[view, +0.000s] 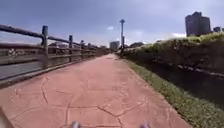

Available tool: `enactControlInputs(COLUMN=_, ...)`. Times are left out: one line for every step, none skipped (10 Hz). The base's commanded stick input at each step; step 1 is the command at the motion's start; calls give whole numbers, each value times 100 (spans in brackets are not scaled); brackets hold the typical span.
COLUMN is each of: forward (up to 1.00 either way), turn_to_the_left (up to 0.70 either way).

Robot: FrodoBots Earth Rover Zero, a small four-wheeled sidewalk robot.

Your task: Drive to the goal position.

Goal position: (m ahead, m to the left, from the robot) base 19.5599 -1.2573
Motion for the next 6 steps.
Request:
enactControlInputs(forward=70, turn_to_the_left=0)
enactControlInputs(forward=70, turn_to_the_left=0)
enactControlInputs(forward=70, turn_to_the_left=0)
enactControlInputs(forward=70, turn_to_the_left=0)
enactControlInputs(forward=70, turn_to_the_left=0)
enactControlInputs(forward=70, turn_to_the_left=0)
